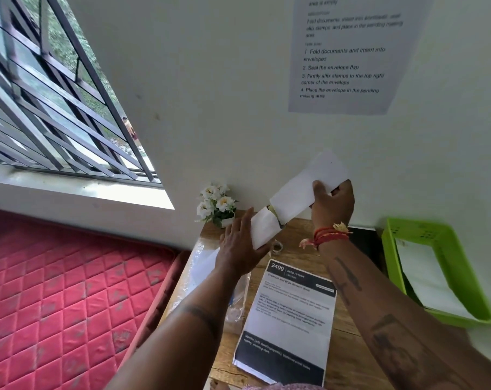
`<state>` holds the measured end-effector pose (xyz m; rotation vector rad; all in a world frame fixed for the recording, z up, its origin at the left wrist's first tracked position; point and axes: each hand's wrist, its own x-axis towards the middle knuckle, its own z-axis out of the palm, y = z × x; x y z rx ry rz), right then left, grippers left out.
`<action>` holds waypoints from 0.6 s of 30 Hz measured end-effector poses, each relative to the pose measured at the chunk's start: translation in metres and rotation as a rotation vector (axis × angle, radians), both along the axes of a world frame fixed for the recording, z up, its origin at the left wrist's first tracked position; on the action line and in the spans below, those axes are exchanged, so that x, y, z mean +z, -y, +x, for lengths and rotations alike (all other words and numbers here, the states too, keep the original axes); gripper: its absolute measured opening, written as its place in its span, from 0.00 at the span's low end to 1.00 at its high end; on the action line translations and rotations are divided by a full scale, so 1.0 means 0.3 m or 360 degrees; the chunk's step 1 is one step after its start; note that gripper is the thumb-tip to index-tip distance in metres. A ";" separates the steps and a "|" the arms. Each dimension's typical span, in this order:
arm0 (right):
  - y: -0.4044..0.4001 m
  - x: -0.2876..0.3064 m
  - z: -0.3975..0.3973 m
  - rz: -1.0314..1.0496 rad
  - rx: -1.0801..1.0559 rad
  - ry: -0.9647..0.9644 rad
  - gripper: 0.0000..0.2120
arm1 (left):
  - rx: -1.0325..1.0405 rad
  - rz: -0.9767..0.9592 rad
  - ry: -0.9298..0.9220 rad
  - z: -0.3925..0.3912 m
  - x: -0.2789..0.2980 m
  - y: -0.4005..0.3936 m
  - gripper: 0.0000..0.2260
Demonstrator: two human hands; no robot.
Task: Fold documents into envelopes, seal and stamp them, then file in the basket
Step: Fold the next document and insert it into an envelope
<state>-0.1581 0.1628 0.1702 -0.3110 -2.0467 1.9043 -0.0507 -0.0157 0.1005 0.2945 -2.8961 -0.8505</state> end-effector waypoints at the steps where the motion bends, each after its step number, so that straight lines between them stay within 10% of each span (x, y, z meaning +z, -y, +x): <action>1: 0.000 -0.001 0.004 -0.0039 0.0010 0.0014 0.11 | 0.0009 -0.0002 -0.0004 0.003 0.002 0.001 0.48; 18: -0.026 -0.006 0.006 -0.0352 0.0013 0.0034 0.14 | 0.0055 -0.0069 -0.0138 0.027 0.025 -0.004 0.51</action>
